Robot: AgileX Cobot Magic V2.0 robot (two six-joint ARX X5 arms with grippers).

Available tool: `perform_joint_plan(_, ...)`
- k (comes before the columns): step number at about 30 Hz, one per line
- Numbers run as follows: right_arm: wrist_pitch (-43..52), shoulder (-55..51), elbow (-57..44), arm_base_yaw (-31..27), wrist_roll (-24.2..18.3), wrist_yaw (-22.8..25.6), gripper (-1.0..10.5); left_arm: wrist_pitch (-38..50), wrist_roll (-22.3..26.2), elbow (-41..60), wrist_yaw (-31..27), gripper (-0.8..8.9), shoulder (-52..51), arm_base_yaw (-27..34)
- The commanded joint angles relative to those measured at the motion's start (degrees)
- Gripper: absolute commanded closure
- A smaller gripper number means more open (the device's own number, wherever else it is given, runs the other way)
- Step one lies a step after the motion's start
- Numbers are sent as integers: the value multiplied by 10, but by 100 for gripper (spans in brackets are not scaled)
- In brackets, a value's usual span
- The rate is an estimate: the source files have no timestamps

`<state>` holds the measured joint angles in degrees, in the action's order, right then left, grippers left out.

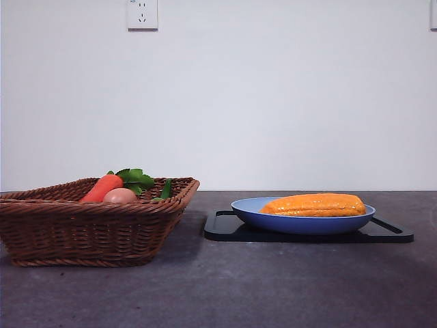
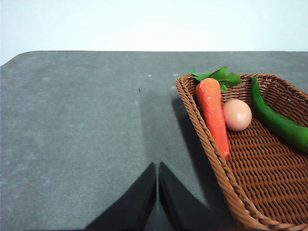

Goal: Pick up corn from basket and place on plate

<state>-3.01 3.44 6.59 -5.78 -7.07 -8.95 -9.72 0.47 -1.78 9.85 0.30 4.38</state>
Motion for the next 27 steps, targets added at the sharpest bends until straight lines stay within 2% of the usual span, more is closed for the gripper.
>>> perform_joint_plan(1,9,-16,-21,0,11,8,944,3,-3,16,2,806,-1,2)
perform_joint_plan(9,2,-32,-58,0,19,18,944,3,-3,16,2,806,-1,2)
perform_joint_plan(19,-71,-32,-59,0,19,17,944,3,-3,16,2,806,-1,2)
perform_joint_plan(27,-65,-32,-59,0,20,17,944,3,-3,16,2,806,-1,2)
